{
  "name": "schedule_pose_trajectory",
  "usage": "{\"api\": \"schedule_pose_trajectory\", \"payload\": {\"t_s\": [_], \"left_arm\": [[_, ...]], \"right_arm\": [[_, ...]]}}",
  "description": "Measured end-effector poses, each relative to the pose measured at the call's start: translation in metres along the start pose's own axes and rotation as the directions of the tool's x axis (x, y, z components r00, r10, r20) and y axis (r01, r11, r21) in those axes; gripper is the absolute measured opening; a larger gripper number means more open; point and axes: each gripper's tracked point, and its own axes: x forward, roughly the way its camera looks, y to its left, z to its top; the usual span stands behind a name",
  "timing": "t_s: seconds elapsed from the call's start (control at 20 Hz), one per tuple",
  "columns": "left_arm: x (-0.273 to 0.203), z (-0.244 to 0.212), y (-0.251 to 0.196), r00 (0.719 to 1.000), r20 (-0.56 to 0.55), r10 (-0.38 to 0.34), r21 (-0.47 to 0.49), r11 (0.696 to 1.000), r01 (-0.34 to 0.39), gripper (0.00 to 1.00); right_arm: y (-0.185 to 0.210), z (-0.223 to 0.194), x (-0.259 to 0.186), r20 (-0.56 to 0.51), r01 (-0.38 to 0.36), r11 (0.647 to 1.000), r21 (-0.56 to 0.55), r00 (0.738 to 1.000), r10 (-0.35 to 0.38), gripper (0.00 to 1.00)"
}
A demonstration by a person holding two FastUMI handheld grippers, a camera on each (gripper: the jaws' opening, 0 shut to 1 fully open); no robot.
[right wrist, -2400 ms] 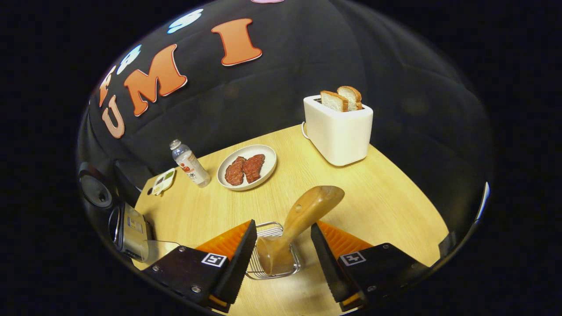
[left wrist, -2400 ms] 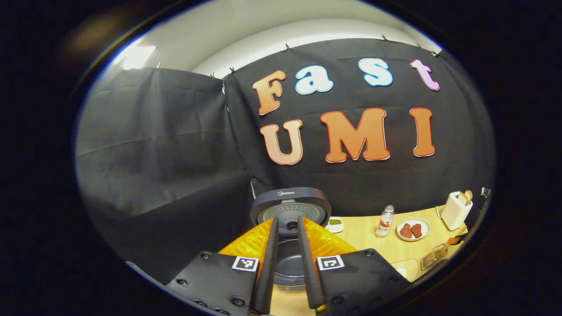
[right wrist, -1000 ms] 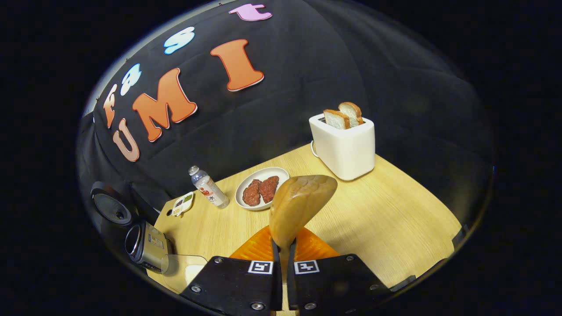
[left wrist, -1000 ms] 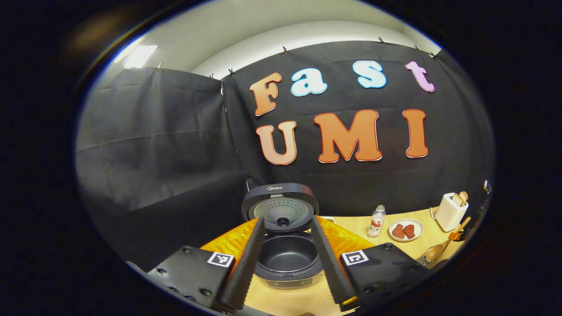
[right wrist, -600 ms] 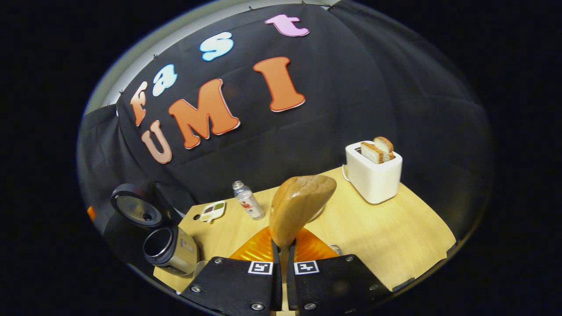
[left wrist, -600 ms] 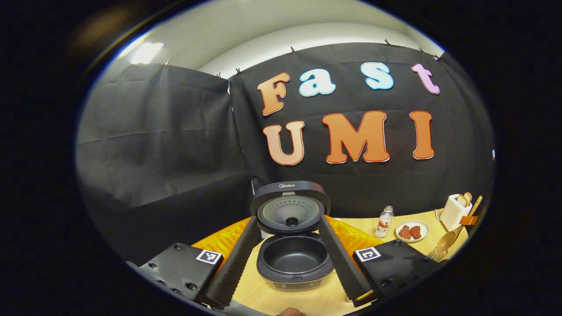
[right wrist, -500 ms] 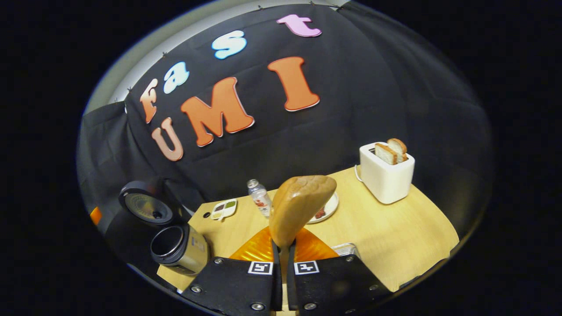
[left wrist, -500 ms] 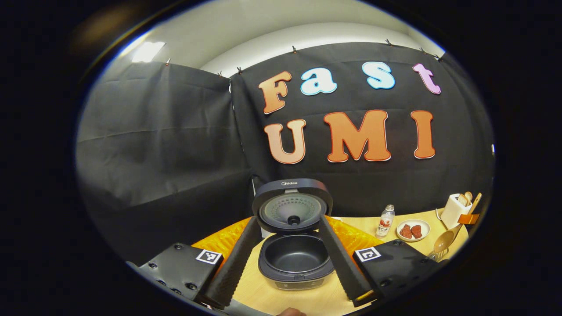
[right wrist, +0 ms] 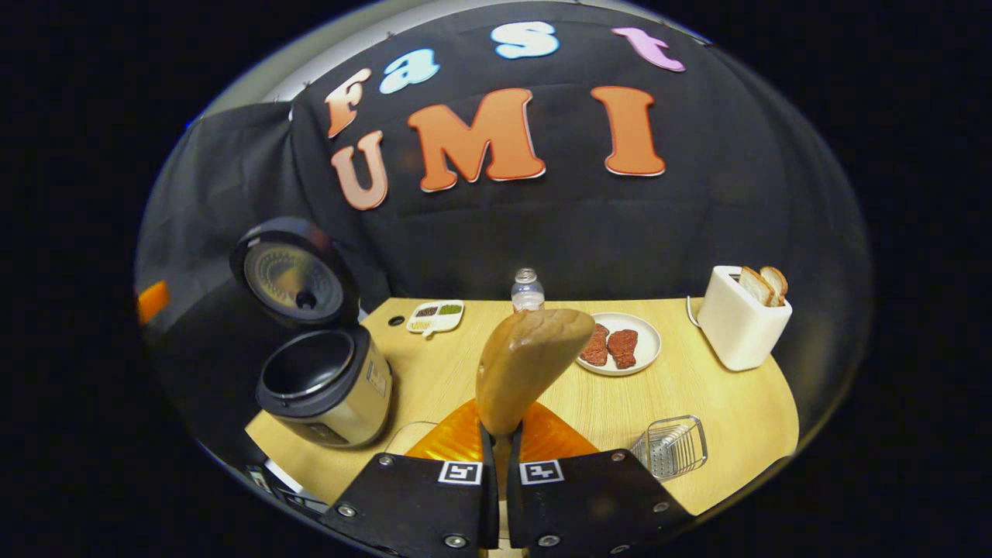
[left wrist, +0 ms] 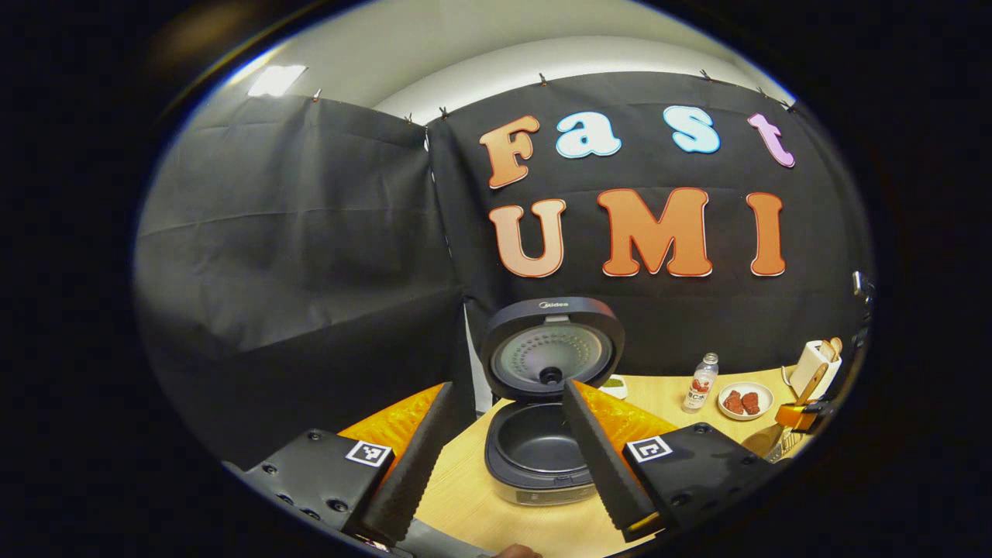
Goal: Close the left gripper, press the button to open the rice cooker; take a wooden spoon from the chopstick holder with the right hand, scoop a spoonful of rice and pour it into the rice cooker, then put the wooden spoon back into the chopstick holder.
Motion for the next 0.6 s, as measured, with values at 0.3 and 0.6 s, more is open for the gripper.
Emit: {"api": "schedule_pose_trajectory", "payload": {"t_s": [0.3, 0.6], "left_arm": [[0.006, -0.013, 0.024, 0.999, -0.032, 0.025, 0.005, 1.000, -0.025, 0.95], [0.017, -0.022, 0.034, 0.997, -0.062, 0.041, -0.007, 0.999, -0.042, 0.95]], "right_arm": [[0.009, -0.039, 0.025, -0.033, 0.068, 0.956, -0.285, 0.996, -0.081, 0.04], [0.008, -0.056, 0.034, -0.007, 0.130, 0.889, -0.440, 0.989, -0.148, 0.04]]}}
